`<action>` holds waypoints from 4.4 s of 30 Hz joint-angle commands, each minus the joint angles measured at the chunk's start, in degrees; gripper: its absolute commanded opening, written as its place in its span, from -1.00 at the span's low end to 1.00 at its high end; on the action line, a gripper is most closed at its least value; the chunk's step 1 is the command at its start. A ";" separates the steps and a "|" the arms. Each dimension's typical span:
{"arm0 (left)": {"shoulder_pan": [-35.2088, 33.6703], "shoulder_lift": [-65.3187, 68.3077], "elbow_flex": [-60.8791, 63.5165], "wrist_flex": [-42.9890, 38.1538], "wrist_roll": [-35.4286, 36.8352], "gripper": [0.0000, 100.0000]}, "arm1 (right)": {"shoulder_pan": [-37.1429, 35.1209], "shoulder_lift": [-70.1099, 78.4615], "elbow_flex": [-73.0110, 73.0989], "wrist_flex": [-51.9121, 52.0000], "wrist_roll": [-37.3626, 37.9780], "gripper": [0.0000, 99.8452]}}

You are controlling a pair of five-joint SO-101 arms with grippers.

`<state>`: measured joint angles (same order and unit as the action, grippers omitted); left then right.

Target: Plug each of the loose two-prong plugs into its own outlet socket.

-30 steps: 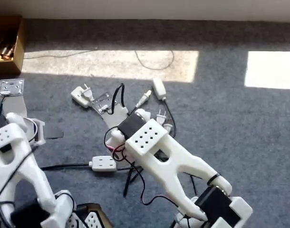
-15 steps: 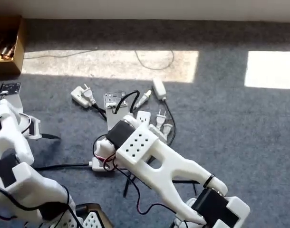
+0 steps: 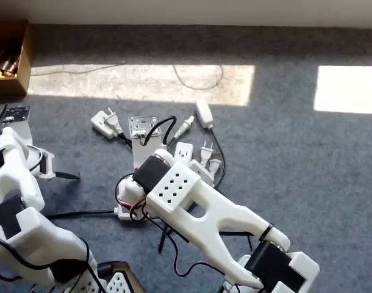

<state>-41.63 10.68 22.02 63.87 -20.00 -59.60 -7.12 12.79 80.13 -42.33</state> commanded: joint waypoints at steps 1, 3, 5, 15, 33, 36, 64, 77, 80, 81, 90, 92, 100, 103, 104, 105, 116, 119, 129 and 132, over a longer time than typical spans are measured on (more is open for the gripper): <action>1.01 -0.22 -1.54 -0.53 0.44 -0.20 | -0.22 2.33 -3.03 -0.66 -0.26 -0.98; 1.01 -0.22 -1.54 -0.53 0.44 -0.20 | -0.22 5.14 -3.21 -0.66 -0.35 -0.98; 1.01 -0.22 -1.54 -0.53 0.44 -0.20 | -0.22 7.08 -3.74 -0.57 -0.70 -0.98; 1.01 -0.22 -1.10 -1.93 0.44 -0.20 | -0.66 8.40 -12.18 7.96 -0.35 -0.98; 0.92 -0.75 2.24 -5.71 0.44 -0.20 | -1.27 17.27 -11.91 7.25 -0.26 -0.98; 0.92 -0.75 2.24 -5.71 0.44 -0.20 | -1.27 17.19 -12.53 7.25 -0.26 -0.98; -0.92 -1.10 1.89 -5.45 0.09 -0.20 | 3.47 17.63 6.11 -12.53 -0.26 -0.99; 0.57 -12.62 3.56 0.09 -3.52 -0.20 | 3.47 17.19 -13.76 8.75 4.92 0.11; 2.15 -12.62 3.65 2.81 -5.19 -0.20 | 3.74 17.19 -25.89 15.25 8.97 0.11; 2.42 -12.79 3.56 3.16 -5.19 -0.20 | 4.26 17.19 -31.34 18.24 11.87 0.11; 11.74 -13.32 -2.95 15.82 -12.66 -0.21 | 26.24 1.10 -44.18 21.05 44.22 0.11; 15.34 -13.93 -5.76 18.90 -13.80 -0.28 | 33.89 -5.41 -37.41 20.70 43.78 0.11; 34.24 -26.42 -5.32 30.42 -20.40 -0.35 | 53.05 -38.02 8.13 6.37 57.23 0.11; 38.73 -33.27 -0.31 32.35 -21.10 -0.35 | 57.27 -44.53 33.19 -6.02 61.01 0.11; 39.60 -35.47 2.07 32.44 -22.51 -0.35 | 57.98 -45.49 40.66 -10.24 61.89 0.11; 40.31 -37.41 4.70 32.26 -24.35 -0.35 | 58.77 -46.02 47.52 -14.55 62.24 0.11; 44.18 -44.18 25.89 21.10 -29.19 -0.36 | 59.74 -46.81 64.84 -31.69 54.51 0.11; 48.57 -44.18 28.44 18.64 -28.13 -0.37 | 59.82 -46.90 67.30 -34.15 54.51 0.11; 56.22 -44.18 35.21 4.48 -22.59 -0.59 | 60.70 -46.90 69.41 -36.88 54.51 0.11; 56.40 -44.18 36.88 2.20 -22.68 -0.60 | 60.79 -46.90 69.49 -36.97 54.51 0.11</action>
<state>14.11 -32.40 58.42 68.44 -42.95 0.62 -52.92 82.42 44.09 12.88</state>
